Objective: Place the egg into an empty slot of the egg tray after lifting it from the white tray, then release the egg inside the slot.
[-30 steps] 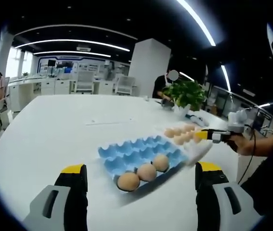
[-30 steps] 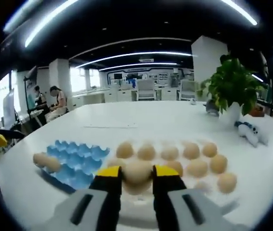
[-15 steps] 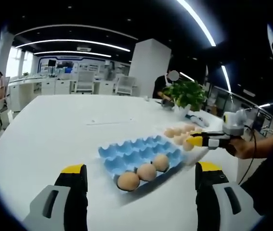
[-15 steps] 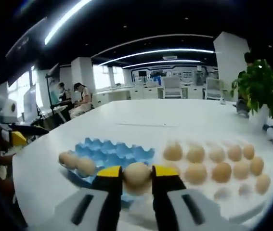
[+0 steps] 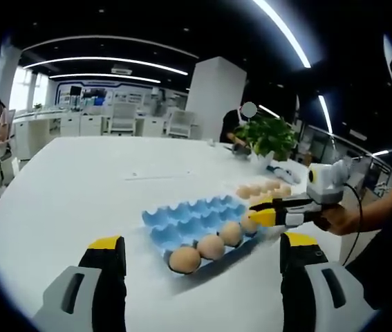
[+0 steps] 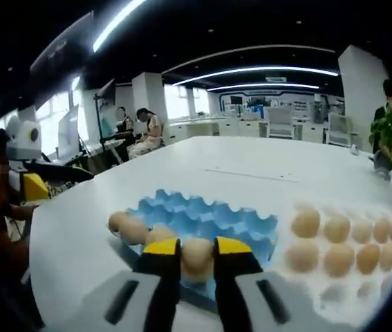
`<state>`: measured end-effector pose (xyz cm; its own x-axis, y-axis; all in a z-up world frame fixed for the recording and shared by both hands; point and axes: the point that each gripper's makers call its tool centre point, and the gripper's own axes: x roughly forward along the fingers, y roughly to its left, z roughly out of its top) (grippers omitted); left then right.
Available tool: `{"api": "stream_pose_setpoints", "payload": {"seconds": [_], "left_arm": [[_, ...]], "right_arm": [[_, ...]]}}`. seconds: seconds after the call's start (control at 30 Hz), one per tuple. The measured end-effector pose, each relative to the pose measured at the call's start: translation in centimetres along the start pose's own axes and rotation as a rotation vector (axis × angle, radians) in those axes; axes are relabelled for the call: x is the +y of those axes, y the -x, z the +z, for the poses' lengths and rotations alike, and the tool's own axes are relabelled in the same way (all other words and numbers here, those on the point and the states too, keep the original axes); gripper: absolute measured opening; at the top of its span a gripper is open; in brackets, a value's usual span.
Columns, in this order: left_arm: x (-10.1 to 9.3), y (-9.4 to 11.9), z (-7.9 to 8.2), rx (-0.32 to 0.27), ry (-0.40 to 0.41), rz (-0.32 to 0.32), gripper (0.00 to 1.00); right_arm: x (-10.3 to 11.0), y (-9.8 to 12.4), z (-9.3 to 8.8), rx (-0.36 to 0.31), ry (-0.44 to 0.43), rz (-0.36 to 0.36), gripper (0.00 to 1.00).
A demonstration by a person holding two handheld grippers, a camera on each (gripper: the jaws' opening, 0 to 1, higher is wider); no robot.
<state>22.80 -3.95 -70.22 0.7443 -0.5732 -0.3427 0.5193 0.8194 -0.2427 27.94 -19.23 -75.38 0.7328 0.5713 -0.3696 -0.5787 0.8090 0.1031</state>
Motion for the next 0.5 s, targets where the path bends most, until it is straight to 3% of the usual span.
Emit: {"api": "stream_pose_setpoints", "payload": {"seconds": [0.03,0.07,0.1,0.2,0.23,0.4,0.5], "left_arm": [[0.0,0.0,0.0,0.0,-0.002,0.0,0.93],[0.0,0.0,0.0,0.001,-0.003,0.001,0.93],[0.0,0.0,0.0,0.001,-0.003,-0.001,0.93],[-0.1,-0.1,0.1,-0.002,-0.007,-0.004,0.92],[-0.1,0.0,0.1,-0.004,-0.009,-0.005,0.92],[-0.1,-0.2,0.3,-0.008,-0.008,-0.006,0.92],[-0.2,-0.4,0.3,-0.004,-0.014,-0.01,0.92]], "right_arm": [[0.0,0.3,0.0,0.016,0.008,-0.002,0.0],[0.3,0.1,1.0,-0.013,0.011,0.013,0.0],[0.1,0.3,1.1,0.007,0.001,0.014,0.0],[0.1,0.5,1.1,-0.003,0.0,0.007,0.0],[0.6,0.8,1.1,-0.004,-0.017,0.046,0.0],[-0.1,1.5,1.3,-0.016,0.012,0.028,0.0],[-0.6,1.7,1.1,-0.012,-0.017,0.028,0.08]]}}
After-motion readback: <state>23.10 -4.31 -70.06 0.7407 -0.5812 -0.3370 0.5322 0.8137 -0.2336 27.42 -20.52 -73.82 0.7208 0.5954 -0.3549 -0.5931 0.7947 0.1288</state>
